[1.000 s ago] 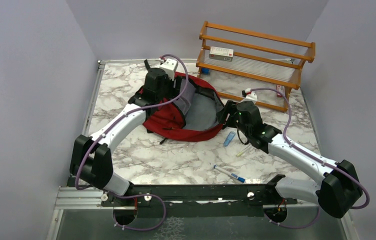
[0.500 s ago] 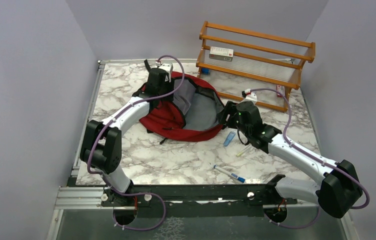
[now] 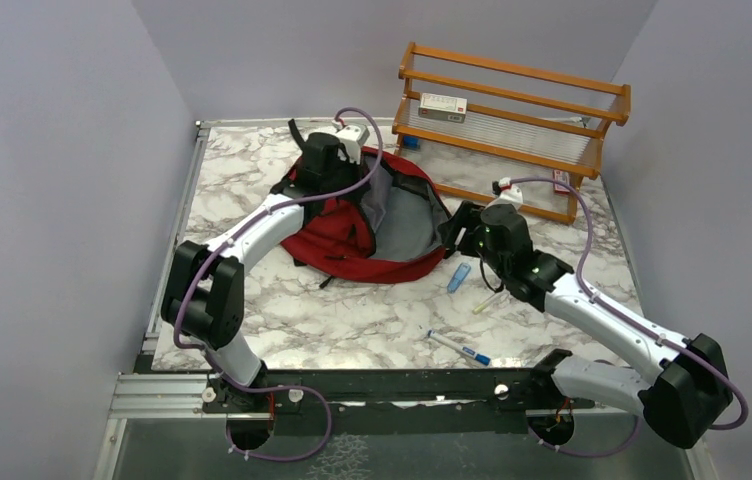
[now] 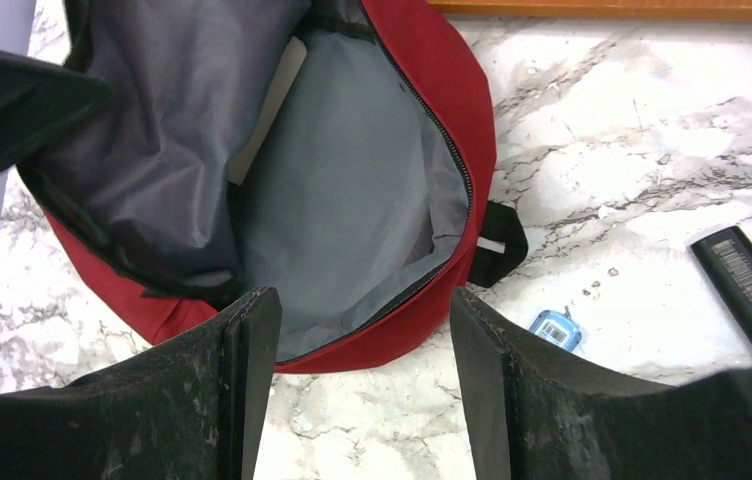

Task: Pack the student bag
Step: Adjust the student bag at the center of the board.

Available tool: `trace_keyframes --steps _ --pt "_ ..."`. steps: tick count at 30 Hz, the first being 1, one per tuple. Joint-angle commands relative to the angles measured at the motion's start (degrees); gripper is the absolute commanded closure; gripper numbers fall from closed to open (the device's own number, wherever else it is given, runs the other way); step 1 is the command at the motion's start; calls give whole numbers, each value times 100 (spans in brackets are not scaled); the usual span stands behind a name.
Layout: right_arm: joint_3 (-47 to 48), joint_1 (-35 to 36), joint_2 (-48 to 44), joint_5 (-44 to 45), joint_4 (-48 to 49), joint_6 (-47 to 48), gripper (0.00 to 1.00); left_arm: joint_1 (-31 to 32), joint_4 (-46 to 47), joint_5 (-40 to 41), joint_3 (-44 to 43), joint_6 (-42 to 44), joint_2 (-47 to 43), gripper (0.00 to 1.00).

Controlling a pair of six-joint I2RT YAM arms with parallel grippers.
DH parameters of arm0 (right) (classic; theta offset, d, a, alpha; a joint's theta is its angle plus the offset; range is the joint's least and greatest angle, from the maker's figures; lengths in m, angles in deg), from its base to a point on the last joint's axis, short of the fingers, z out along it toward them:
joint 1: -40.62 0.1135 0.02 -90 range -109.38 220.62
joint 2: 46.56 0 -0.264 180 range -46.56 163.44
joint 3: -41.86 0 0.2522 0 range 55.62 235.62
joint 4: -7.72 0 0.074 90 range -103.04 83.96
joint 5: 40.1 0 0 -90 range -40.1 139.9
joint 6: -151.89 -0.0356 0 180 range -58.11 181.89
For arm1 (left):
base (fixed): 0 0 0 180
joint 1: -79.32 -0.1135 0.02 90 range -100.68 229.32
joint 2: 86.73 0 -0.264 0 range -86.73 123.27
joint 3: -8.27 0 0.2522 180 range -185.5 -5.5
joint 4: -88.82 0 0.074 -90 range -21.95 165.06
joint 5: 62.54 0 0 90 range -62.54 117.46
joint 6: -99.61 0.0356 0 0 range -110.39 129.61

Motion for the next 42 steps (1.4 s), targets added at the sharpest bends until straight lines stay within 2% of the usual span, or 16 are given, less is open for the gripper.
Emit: trace_keyframes --steps 1,8,10,13,17,20,22,25,28,30,33,37,42 --pt "-45 -21 -164 513 -80 -64 33 520 198 -1110 -35 436 -243 100" --pt "-149 -21 -618 999 -282 -382 33 1363 -187 -1566 -149 1145 -105 100" --pt "-170 -21 -750 1094 -378 -413 32 1427 -183 -1577 -142 1151 -73 75" --pt "-237 -21 -865 1264 -420 -348 32 1459 -190 -1570 -157 1132 -92 54" --pt "-308 -21 -849 1225 -417 -347 33 1454 -30 -1352 -13 1111 -314 40" --pt "-330 -21 -795 993 -340 -283 33 1413 -63 -955 16 1154 -521 37" --pt "-285 -21 -687 834 -304 -162 33 1376 25 -388 93 1014 -723 35" --pt "-35 -21 -423 689 -461 24 32 1129 288 605 546 136 -1140 34" --pt "140 -21 -201 669 -584 187 31 694 611 1479 1633 -1308 -1807 34" --pt "166 -21 -155 614 -594 222 31 473 541 2000 2373 -2233 -2343 34" --pt "108 -21 -227 466 -533 227 31 372 187 2521 3193 -3092 -3239 34" --pt "-26 -21 -359 341 -377 136 31 301 -6 2668 3886 -3803 -3864 33" --pt "-73 -21 -302 246 -256 97 31 101 487 2195 4221 -4259 -3439 30"
